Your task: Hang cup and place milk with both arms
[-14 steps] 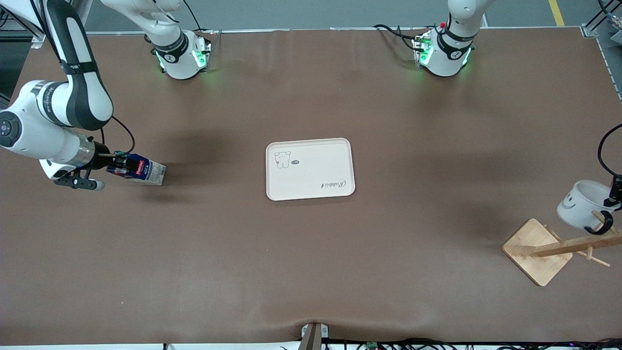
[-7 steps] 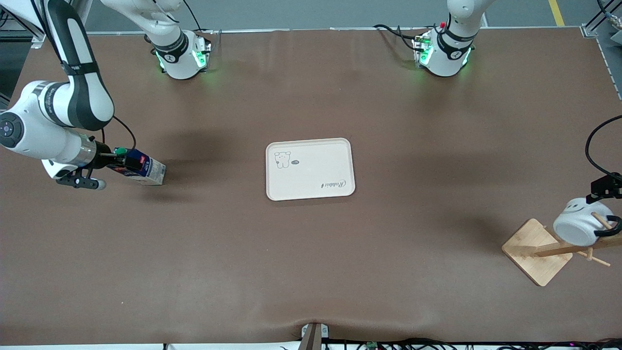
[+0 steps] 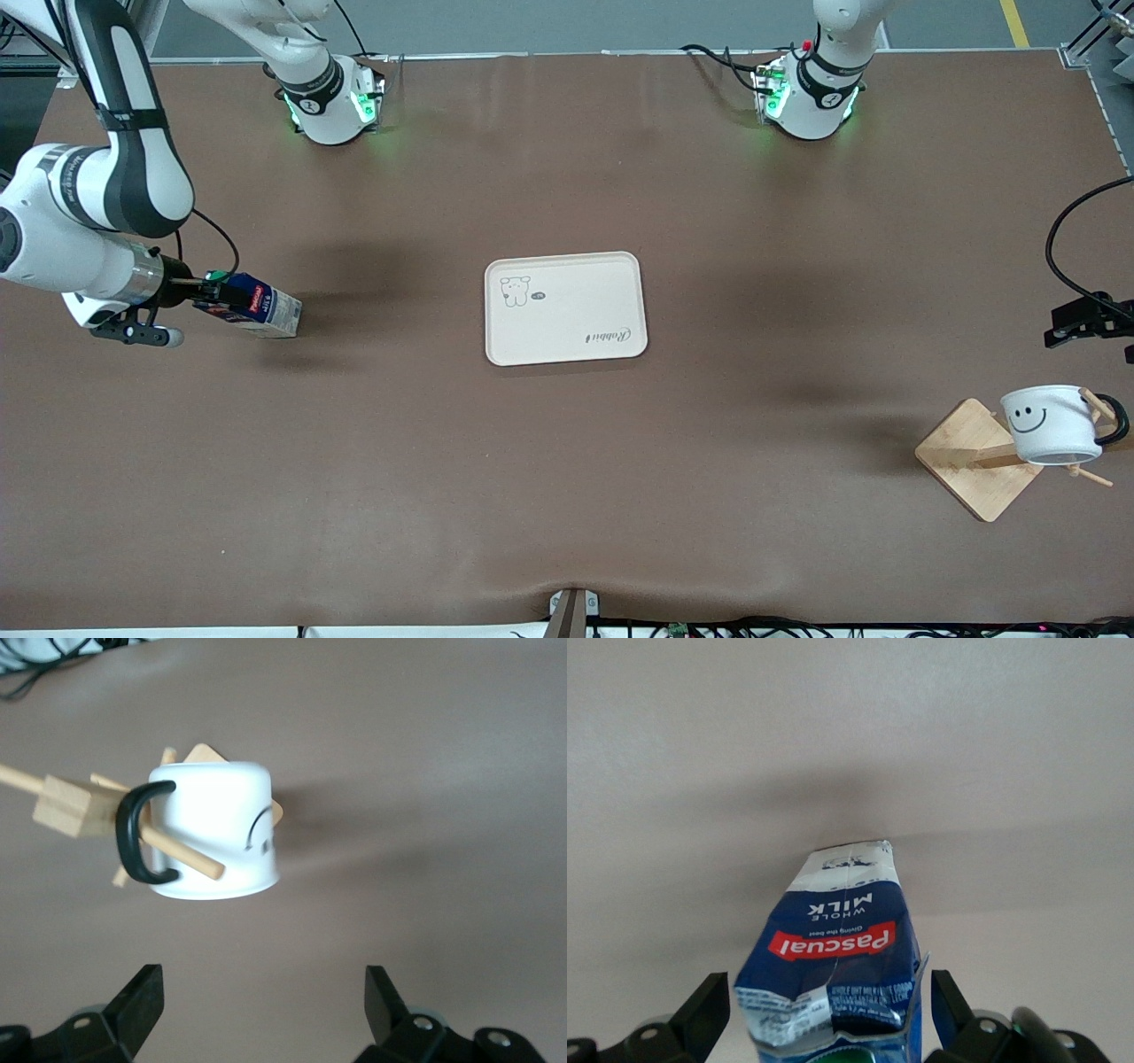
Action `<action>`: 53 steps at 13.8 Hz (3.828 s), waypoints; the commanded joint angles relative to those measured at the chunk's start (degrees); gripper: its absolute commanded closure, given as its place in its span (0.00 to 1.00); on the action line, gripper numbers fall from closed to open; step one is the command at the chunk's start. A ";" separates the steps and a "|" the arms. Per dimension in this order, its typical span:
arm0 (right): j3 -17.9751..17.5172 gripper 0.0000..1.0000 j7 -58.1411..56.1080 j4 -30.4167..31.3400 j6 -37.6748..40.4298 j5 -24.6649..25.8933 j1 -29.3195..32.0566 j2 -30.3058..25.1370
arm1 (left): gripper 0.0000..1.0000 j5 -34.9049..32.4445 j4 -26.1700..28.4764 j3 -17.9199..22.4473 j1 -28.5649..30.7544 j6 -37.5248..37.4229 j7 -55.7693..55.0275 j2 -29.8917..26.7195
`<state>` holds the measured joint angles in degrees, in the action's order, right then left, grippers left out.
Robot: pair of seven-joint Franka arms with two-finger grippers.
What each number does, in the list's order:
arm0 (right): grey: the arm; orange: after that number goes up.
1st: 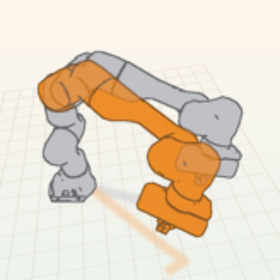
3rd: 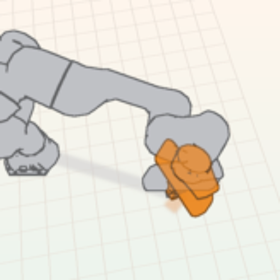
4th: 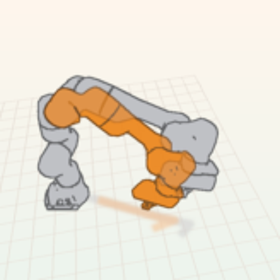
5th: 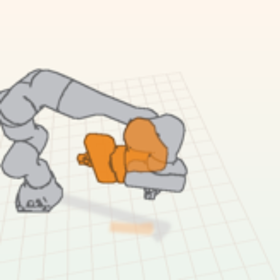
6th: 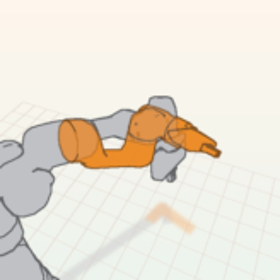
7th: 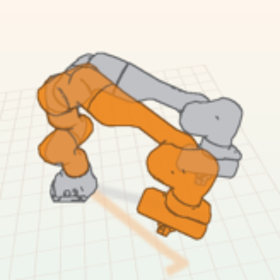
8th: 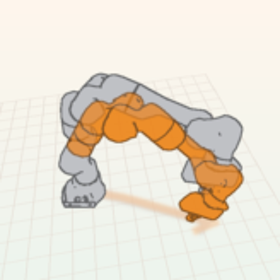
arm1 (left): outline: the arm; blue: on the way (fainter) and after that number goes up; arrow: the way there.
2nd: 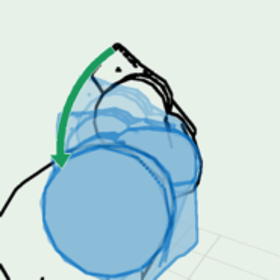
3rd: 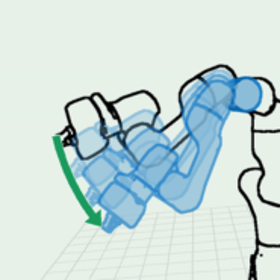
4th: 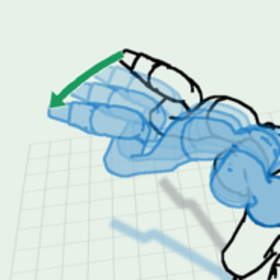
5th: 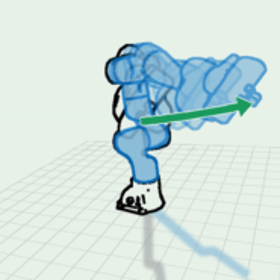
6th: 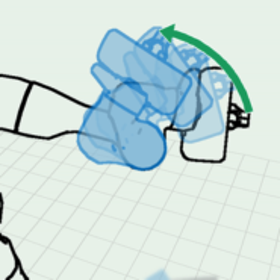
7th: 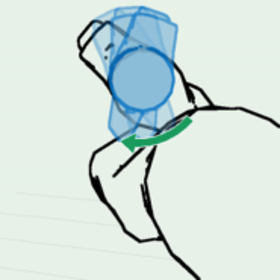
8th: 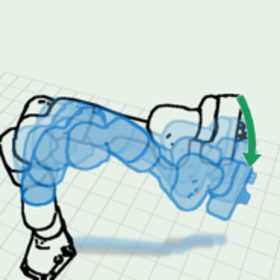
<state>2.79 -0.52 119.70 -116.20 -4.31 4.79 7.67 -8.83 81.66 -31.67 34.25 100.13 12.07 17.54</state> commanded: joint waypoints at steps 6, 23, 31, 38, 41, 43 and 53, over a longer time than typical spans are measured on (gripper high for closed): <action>-0.94 0.00 -5.72 -19.39 17.38 1.49 0.92 -1.17 | 0.00 0.22 0.08 -6.12 -0.76 -5.74 -17.71 -2.16; -1.38 0.00 -3.26 -32.86 29.46 3.43 2.24 -7.86 | 0.00 0.30 -2.83 -6.73 -0.85 -11.53 -13.65 -6.81; -1.38 0.00 -3.43 -33.48 29.02 4.13 2.42 -7.41 | 0.00 5.73 4.10 17.48 -23.05 -13.65 -13.65 -16.82; -1.47 0.00 -3.44 -33.48 29.19 4.40 2.33 -7.41 | 0.00 6.37 12.54 26.21 -34.23 -11.19 -18.04 -23.85; -1.47 0.00 -3.52 -33.48 28.93 4.40 2.07 -7.32 | 0.00 6.54 11.86 27.02 -33.47 -11.27 -16.99 -24.48; -1.47 0.00 -3.44 -33.48 28.93 4.49 2.15 -7.32 | 0.00 8.03 11.68 27.01 -32.76 -11.62 -16.81 -24.48; -1.47 0.00 -3.52 -33.48 29.10 4.31 1.98 -7.23 | 0.00 7.96 10.54 26.58 -33.20 -12.86 -16.82 -22.20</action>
<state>1.99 -4.57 87.41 -87.66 -0.44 6.12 -0.03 -1.30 92.53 -4.87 1.03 87.57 -5.35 -5.12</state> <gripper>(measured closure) 0.000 0.000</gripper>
